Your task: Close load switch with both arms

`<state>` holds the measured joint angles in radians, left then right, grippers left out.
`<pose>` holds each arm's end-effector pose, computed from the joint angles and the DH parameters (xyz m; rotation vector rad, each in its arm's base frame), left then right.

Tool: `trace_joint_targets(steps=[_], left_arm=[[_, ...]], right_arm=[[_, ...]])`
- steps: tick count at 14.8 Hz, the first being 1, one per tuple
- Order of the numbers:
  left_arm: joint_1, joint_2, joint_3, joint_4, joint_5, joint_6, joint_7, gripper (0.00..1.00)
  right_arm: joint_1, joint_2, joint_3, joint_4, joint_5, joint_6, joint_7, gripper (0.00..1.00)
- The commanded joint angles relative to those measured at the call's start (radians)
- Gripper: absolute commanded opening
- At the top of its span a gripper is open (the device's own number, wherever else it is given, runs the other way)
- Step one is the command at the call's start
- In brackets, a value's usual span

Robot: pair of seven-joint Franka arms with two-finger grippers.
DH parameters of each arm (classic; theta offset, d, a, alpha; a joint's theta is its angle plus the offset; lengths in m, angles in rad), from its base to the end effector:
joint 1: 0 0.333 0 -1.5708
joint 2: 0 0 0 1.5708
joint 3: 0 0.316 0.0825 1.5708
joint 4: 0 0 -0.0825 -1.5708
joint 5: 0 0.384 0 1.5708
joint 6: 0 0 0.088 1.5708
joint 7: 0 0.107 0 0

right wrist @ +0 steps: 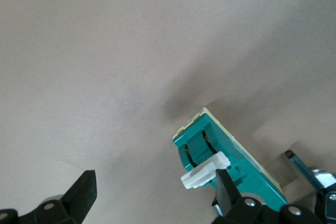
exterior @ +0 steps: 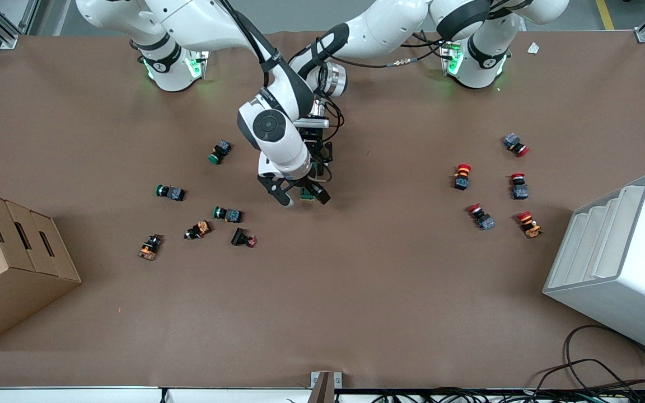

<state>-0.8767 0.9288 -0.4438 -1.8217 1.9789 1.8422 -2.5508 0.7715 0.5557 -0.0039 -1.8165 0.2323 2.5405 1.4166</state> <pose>0.2273 -0.5679 0.0606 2.5636 -0.1520 1.7223 0.4822 0.4618 0.2485 -2.6775 1.1781 0.0757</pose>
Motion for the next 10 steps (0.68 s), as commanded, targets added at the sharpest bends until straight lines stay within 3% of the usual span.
trace_joint_targets(steps=[1, 10], left_arm=[[-0.004, 0.045, 0.013, 0.009, 0.011, 0.015, 0.004, 1.0], [-0.004, 0.045, 0.013, 0.007, 0.011, 0.015, 0.004, 1.0]], right_arm=[[-0.006, 0.009, 0.007, 0.025, 0.01, 0.004, -0.002, 1.0], [-0.009, 0.092, 0.005, 0.103, 0.007, 0.014, -0.008, 1.0]])
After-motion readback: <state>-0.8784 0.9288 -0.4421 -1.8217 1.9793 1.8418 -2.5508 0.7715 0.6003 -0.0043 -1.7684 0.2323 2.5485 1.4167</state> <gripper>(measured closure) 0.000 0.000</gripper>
